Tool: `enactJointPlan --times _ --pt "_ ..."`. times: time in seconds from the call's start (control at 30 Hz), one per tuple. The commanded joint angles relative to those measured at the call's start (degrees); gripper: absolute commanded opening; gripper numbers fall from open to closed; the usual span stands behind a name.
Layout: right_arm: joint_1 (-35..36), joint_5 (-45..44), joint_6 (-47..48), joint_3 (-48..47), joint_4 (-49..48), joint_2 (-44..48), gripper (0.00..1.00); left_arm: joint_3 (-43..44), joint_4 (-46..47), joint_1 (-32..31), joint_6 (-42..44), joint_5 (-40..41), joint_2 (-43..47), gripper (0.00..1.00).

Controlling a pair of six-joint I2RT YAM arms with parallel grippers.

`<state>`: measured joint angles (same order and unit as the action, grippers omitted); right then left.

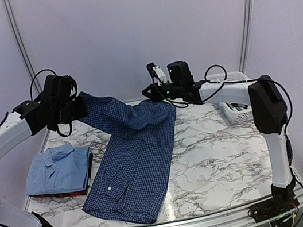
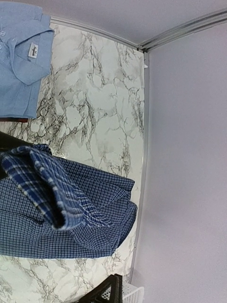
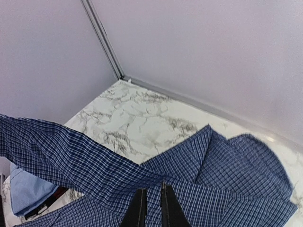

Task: Fold and stack the long sleeve shirts
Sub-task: Fold the sleeve of the rectangle-folded shirt.

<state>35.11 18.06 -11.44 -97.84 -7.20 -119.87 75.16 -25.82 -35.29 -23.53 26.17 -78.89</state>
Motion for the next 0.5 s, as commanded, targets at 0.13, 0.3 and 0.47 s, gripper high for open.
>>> enactJointPlan --times 0.13,0.3,0.47 --pt "-0.12 2.66 -11.47 -10.21 12.36 -11.47 0.03 0.89 -5.5 5.49 -7.06 -15.49 -3.38 0.0" --pt "-0.15 -5.68 -9.33 -21.14 21.94 -19.16 0.11 -2.69 -5.22 5.49 -8.29 -18.9 -3.35 0.0" --pt "-0.18 -8.03 -10.35 -27.94 25.42 -25.73 0.17 -6.7 -3.27 5.41 -8.9 -21.26 -2.24 0.0"
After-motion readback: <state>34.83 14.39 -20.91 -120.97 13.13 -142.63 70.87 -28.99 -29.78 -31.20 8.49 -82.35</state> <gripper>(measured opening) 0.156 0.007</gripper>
